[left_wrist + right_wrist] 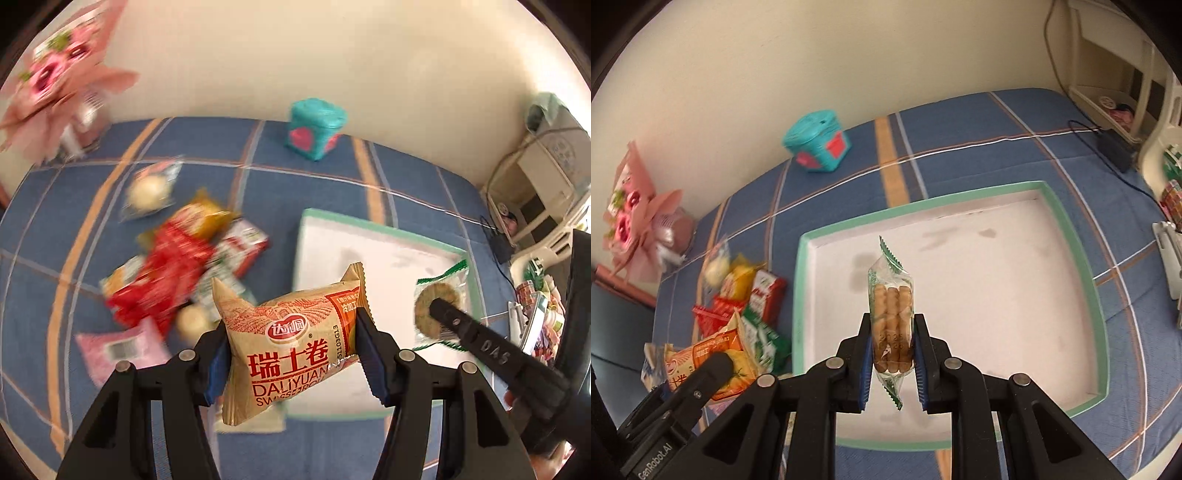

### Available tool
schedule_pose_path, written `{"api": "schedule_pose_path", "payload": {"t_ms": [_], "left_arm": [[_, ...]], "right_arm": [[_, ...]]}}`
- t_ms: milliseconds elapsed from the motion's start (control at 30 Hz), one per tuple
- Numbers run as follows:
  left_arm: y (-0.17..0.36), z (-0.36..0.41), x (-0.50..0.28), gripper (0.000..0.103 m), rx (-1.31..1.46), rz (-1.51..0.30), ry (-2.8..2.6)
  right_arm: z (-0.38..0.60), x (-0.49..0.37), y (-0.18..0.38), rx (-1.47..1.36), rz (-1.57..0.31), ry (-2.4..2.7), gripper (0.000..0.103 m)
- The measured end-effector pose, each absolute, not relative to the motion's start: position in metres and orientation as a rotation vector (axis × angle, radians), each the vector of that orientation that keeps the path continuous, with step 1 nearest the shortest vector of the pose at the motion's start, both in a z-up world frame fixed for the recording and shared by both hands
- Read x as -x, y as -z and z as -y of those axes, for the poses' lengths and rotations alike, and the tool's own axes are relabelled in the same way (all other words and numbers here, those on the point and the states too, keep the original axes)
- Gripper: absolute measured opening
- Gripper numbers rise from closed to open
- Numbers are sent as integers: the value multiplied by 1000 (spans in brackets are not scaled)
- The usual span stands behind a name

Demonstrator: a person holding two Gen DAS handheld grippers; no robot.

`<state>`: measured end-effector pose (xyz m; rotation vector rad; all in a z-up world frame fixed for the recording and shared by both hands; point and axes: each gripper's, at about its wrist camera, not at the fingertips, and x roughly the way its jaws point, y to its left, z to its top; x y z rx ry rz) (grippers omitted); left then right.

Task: Organize snacks
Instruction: 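Carry the green-wrapped biscuit with the right tool while the left tool carries the yellow roll over the tray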

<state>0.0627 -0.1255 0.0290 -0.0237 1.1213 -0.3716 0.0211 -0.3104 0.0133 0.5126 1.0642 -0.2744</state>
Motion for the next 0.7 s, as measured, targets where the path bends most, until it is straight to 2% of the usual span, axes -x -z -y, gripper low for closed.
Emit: {"api": "schedule_pose_path", "payload": {"t_ms": [333,700], "left_arm": [[-3,197,-90,62,24,-1111,433],[28,226,-114,63,7,-1111,444]], "right_arm": [[348,-32,-6,-503,-1033,378,21],[377,-46,13,-469,-1054,474,21]]}}
